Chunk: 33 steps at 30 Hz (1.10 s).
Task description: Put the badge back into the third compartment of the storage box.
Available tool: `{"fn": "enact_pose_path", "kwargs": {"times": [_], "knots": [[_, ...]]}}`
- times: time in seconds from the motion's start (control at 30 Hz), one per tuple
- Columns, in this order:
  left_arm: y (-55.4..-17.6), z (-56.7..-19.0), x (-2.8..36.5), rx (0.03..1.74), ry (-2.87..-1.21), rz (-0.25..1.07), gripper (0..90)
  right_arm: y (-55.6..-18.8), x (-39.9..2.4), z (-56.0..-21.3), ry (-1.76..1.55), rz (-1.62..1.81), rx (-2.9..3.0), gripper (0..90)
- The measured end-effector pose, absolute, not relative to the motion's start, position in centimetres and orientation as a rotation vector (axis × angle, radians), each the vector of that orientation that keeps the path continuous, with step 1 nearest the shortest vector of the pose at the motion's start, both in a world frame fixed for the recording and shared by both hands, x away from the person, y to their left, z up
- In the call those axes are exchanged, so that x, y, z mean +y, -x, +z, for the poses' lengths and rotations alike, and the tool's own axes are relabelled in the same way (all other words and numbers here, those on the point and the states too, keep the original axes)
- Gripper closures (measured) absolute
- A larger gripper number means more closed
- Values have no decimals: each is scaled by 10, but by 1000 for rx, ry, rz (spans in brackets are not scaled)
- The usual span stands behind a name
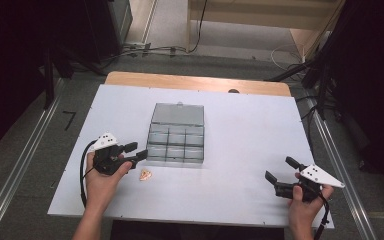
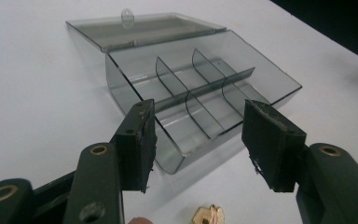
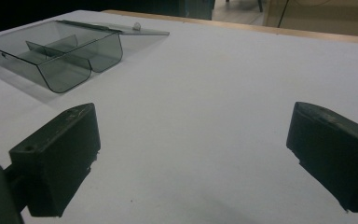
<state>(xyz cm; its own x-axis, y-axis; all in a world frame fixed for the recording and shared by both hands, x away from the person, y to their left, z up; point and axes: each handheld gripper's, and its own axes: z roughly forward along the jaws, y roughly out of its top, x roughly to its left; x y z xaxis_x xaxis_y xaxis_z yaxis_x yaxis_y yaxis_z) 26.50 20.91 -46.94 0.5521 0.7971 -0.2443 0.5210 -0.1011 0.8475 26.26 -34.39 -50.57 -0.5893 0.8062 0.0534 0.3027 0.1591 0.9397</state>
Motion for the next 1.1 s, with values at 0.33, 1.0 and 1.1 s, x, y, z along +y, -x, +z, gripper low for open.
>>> {"fn": "enact_pose_path", "kwargs": {"times": [0.33,1.0,1.1], "knots": [[-262,-483,212,1119,-1828,278,580,-264,-343,-506,-1061,1423,1986,12],[-264,-495,213,1140,-1907,175,684,-265,-343,-507,-1066,1418,1989,12],[-265,-496,213,1144,-1919,167,694,-265,-343,-507,-1067,1418,1989,12]]}}
